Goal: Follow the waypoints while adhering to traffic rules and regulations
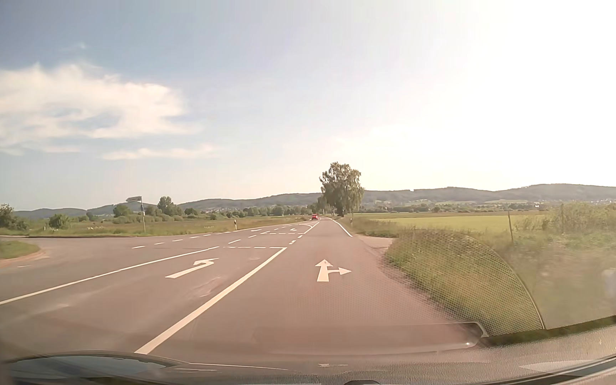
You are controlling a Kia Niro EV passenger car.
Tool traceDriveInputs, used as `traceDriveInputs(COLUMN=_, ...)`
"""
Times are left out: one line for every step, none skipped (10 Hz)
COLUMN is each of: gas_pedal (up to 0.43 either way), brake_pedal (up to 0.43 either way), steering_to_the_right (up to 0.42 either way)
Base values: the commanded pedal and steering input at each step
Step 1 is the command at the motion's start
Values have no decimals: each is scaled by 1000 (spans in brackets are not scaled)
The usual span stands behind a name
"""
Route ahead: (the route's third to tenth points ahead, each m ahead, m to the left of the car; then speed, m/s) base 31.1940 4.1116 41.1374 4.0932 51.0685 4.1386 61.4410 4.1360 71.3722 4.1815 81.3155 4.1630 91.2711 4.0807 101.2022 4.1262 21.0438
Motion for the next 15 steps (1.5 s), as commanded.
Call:
traceDriveInputs(gas_pedal=197, brake_pedal=0, steering_to_the_right=-2)
traceDriveInputs(gas_pedal=209, brake_pedal=0, steering_to_the_right=-3)
traceDriveInputs(gas_pedal=220, brake_pedal=0, steering_to_the_right=-3)
traceDriveInputs(gas_pedal=220, brake_pedal=0, steering_to_the_right=-3)
traceDriveInputs(gas_pedal=220, brake_pedal=0, steering_to_the_right=-3)
traceDriveInputs(gas_pedal=209, brake_pedal=0, steering_to_the_right=-3)
traceDriveInputs(gas_pedal=209, brake_pedal=0, steering_to_the_right=-3)
traceDriveInputs(gas_pedal=189, brake_pedal=0, steering_to_the_right=-4)
traceDriveInputs(gas_pedal=177, brake_pedal=0, steering_to_the_right=-3)
traceDriveInputs(gas_pedal=169, brake_pedal=0, steering_to_the_right=-4)
traceDriveInputs(gas_pedal=169, brake_pedal=0, steering_to_the_right=-4)
traceDriveInputs(gas_pedal=169, brake_pedal=0, steering_to_the_right=-3)
traceDriveInputs(gas_pedal=169, brake_pedal=0, steering_to_the_right=-4)
traceDriveInputs(gas_pedal=177, brake_pedal=0, steering_to_the_right=-3)
traceDriveInputs(gas_pedal=189, brake_pedal=0, steering_to_the_right=-4)
